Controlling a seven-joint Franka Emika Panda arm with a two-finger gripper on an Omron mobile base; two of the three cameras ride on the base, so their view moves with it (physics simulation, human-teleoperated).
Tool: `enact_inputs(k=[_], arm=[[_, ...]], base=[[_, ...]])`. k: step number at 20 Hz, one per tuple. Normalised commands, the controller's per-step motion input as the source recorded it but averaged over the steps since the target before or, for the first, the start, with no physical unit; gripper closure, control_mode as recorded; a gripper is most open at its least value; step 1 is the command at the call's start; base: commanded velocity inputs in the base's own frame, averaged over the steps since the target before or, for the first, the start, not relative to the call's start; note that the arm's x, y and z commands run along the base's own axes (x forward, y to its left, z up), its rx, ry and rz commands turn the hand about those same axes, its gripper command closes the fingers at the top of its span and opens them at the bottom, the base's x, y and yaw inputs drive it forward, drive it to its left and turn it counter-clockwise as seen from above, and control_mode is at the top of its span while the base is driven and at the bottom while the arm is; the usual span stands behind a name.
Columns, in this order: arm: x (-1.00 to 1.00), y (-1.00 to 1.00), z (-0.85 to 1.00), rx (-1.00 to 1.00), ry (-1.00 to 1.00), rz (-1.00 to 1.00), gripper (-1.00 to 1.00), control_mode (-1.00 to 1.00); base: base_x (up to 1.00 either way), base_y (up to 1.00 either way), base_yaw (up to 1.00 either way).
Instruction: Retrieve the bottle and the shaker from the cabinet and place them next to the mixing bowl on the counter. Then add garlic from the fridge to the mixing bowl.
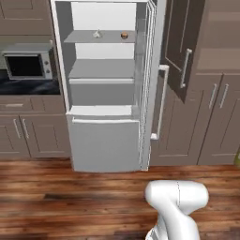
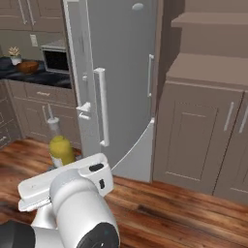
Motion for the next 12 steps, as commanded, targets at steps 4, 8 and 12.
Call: enact_inputs(k=[4,8,12], arm=[[0.00,0.00,0.00,0.00,0.00,0.00,1.00,1.00],[0.00,0.00,0.00,0.00,0.00,0.00,1.00,1.00],[0.00,0.00,0.00,0.00,0.00,0.00,1.00,1.00]], base=[[-0.01,1.00,-0.12],[0.02,0.99,-0.13],[0.13,0.89,-0.16]])
